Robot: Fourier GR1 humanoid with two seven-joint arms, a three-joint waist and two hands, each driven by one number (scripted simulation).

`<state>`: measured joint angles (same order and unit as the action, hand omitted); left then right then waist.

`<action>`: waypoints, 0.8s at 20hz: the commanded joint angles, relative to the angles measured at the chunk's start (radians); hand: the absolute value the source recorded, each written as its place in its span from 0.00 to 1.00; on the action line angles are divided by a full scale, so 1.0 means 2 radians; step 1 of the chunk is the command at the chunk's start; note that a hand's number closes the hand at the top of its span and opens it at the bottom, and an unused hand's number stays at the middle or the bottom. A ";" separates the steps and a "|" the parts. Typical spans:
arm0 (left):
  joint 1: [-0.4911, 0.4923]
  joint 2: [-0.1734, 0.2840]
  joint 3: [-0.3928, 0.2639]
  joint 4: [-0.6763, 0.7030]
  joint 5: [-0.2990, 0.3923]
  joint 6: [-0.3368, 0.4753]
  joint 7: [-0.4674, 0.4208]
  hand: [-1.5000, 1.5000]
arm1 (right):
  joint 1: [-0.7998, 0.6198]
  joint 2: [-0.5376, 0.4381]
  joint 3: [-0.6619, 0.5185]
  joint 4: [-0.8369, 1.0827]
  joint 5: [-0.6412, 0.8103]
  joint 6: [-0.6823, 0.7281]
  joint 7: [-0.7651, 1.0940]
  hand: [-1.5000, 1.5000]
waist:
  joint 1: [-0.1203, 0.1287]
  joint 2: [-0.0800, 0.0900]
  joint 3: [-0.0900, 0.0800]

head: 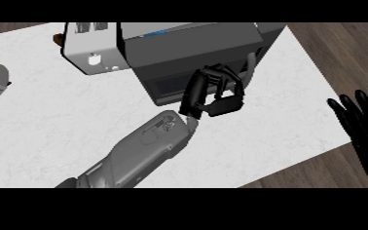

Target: Pick up the milk, place it into the microwave and close the microwave

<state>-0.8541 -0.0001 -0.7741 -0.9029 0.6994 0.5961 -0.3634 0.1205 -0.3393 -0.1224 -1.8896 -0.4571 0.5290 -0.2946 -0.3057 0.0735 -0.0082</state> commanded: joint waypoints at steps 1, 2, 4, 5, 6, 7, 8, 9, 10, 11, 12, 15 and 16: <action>-0.028 0.000 0.027 0.023 0.026 -0.002 -0.024 1.00 | 0.000 -0.007 -0.001 -0.013 -0.018 0.002 0.014 0.00 | -0.013 0.002 0.000; -0.037 0.000 0.029 0.031 0.031 -0.004 -0.021 1.00 | -0.007 -0.011 -0.004 -0.016 -0.020 0.005 0.014 0.00 | -0.012 0.002 0.001; -0.042 0.000 0.031 0.043 0.039 -0.012 -0.034 1.00 | -0.013 -0.012 -0.007 -0.013 -0.023 -0.001 0.017 0.00 | -0.011 0.006 0.001; -0.042 0.000 0.033 0.049 0.043 -0.009 -0.039 1.00 | -0.012 -0.013 -0.006 -0.019 -0.025 -0.001 0.020 0.00 | -0.015 0.005 0.001; -0.036 0.000 0.026 0.049 0.043 -0.008 -0.048 1.00 | -0.018 -0.018 -0.006 -0.026 -0.031 0.002 0.024 0.00 | -0.019 0.006 0.000; -0.035 0.000 0.030 0.050 0.049 -0.015 -0.056 1.00 | -0.017 -0.016 -0.008 -0.018 -0.034 0.001 0.023 0.00 | -0.015 0.008 0.001; -0.043 0.000 0.034 0.055 0.055 -0.014 -0.050 1.00 | -0.015 -0.022 -0.008 -0.027 -0.035 0.004 0.027 0.00 | -0.021 0.006 0.001; -0.044 0.000 0.028 0.054 0.055 -0.014 -0.057 1.00 | -0.024 -0.022 -0.005 -0.025 -0.036 0.002 0.030 0.00 | -0.017 0.008 0.001; -0.043 0.000 0.031 0.057 0.059 -0.014 -0.064 1.00 | -0.027 -0.024 -0.009 -0.029 -0.042 0.000 0.032 0.00 | -0.014 0.006 0.001; -0.043 0.000 0.029 0.061 0.061 -0.016 -0.066 1.00 | -0.024 -0.022 -0.007 -0.027 -0.042 0.001 0.031 0.00 | -0.017 0.008 0.002; -0.042 0.000 0.030 0.066 0.065 -0.018 -0.070 1.00 | -0.029 -0.023 -0.012 -0.025 -0.049 -0.002 0.034 0.00 | -0.014 0.010 0.002; -0.051 0.000 0.030 0.065 0.076 -0.018 -0.077 1.00 | -0.030 -0.029 -0.014 -0.032 -0.058 0.000 0.038 0.00 | -0.024 0.007 0.002; -0.044 0.000 0.024 0.068 0.076 -0.019 -0.085 1.00 | -0.029 -0.029 -0.012 -0.031 -0.061 -0.002 0.044 0.00 | -0.023 0.009 0.002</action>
<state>-0.8887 -0.0001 -0.7516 -0.8356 0.8273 0.5752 -0.5238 0.0687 -0.3892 -0.1422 -1.9449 -0.5556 0.5298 -0.2242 -0.3398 0.0806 -0.0046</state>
